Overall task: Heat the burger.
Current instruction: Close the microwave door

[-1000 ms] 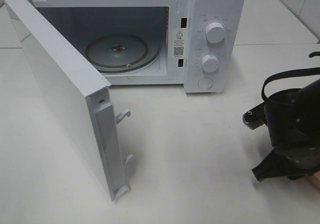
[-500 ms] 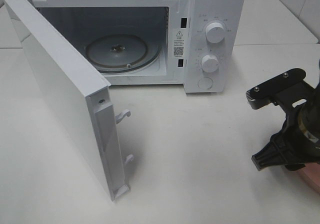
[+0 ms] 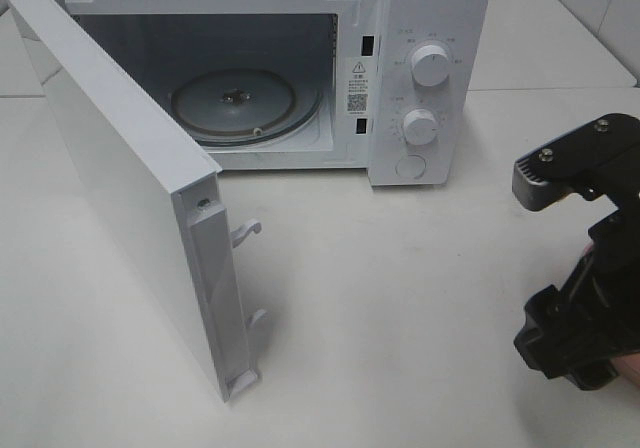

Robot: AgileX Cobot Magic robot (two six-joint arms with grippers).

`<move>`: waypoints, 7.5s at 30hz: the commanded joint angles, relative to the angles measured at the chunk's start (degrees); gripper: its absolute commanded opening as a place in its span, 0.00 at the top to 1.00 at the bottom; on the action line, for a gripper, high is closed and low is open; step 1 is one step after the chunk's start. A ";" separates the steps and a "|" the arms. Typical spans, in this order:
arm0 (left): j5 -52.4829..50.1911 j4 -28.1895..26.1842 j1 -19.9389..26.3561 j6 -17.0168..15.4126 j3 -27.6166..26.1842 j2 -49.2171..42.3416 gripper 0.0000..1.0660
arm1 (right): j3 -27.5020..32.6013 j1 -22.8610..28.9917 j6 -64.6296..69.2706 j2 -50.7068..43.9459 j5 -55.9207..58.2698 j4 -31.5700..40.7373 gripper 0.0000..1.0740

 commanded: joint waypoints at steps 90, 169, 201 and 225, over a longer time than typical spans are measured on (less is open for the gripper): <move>-0.34 -0.46 0.00 0.00 0.23 -1.09 0.08 | 3.61 -33.06 -13.81 -65.03 18.74 12.72 0.29; -80.44 0.34 -0.11 1.72 19.88 40.45 1.00 | 3.61 -33.06 -13.81 -65.03 18.74 12.72 0.30; -107.54 14.32 -14.95 -11.00 16.21 77.46 1.00 | 3.61 -33.06 -13.81 -65.03 18.74 12.72 0.30; -108.92 -5.67 -35.64 -2.75 5.90 91.10 1.00 | 3.61 -33.06 -13.81 -65.03 18.74 12.72 0.30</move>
